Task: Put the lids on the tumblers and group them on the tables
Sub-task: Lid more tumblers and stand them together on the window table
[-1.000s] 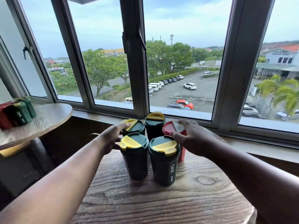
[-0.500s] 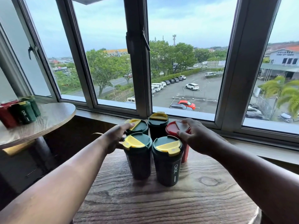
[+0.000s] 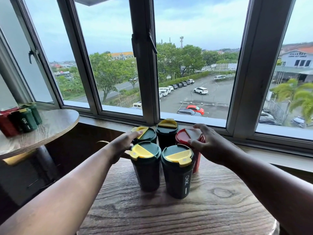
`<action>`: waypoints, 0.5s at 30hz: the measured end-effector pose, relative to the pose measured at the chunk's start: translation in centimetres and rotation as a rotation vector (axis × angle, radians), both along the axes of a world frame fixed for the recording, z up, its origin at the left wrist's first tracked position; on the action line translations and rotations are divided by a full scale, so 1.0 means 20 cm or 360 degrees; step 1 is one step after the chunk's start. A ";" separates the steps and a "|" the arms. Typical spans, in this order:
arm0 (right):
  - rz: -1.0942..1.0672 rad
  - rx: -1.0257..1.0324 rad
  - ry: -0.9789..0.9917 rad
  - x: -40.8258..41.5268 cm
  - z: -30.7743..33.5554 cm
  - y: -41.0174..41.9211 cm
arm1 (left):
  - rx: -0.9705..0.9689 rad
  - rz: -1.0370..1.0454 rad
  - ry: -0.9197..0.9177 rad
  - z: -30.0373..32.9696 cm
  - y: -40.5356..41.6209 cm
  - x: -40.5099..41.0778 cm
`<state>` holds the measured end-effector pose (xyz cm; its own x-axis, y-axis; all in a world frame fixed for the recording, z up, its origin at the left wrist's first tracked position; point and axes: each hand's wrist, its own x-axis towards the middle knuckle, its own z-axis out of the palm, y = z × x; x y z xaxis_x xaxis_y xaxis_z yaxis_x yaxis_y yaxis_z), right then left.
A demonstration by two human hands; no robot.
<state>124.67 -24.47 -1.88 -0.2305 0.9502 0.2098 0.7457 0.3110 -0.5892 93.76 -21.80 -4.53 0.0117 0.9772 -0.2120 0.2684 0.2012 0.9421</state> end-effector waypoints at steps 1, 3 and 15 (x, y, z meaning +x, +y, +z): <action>-0.0005 -0.0009 0.0009 0.00 0.00 0.01 | 0.0015 0.0009 0.0036 0.00 0.00 -0.01; -0.0028 -0.0013 0.0024 0.00 0.01 0.03 | 0.0099 0.0069 0.0114 0.00 0.02 -0.02; 0.0095 -0.0124 -0.0379 -0.30 0.27 0.25 | 0.0186 0.0028 0.0117 0.08 0.07 0.00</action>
<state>118.74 -19.39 3.42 -0.3206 0.9447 0.0694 0.8481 0.3190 -0.4230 93.79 -20.32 -2.92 -0.0173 0.9952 -0.0963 0.3350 0.0966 0.9372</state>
